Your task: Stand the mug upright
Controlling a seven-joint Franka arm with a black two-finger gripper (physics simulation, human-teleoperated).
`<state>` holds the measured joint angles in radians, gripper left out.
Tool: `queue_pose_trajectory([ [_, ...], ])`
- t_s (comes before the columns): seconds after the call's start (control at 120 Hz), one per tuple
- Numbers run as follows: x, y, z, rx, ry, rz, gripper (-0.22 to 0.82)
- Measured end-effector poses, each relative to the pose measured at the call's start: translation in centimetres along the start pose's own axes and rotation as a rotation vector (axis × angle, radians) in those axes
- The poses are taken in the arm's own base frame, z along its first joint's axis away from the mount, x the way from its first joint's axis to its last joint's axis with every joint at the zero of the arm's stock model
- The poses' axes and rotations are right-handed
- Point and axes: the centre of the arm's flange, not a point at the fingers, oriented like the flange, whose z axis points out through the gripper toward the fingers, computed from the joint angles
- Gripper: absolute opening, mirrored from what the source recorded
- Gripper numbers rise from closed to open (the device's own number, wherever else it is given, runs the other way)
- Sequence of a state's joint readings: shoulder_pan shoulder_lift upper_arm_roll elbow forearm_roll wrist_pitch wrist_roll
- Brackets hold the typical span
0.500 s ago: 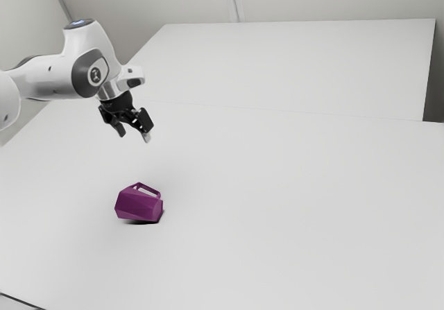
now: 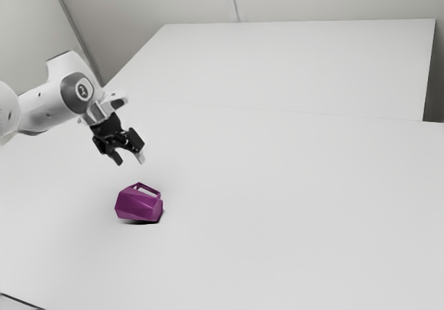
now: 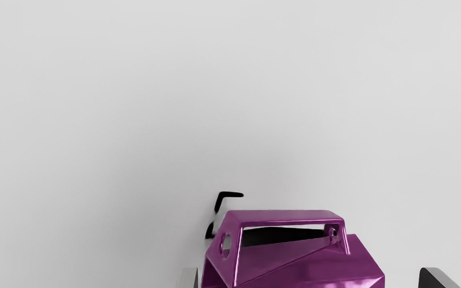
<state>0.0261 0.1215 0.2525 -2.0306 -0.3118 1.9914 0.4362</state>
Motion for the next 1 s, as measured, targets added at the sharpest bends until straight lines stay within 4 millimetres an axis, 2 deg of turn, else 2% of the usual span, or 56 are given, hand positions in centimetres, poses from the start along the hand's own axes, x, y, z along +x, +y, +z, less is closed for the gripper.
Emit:
queue_pose_trajectory([
  [0.242,-0.8,-2.3,2.7,-0.155,-0.004,0.02,0.6],
  [0.383,-2.8,-3.7,3.9,-0.209,-0.011,0.021,0.6],
  [0.6,-4.9,-5.1,5.5,-0.291,-0.002,0.009,0.6],
  [1.0,-7.4,-6.0,8.0,-0.462,0.069,-0.094,0.6],
])
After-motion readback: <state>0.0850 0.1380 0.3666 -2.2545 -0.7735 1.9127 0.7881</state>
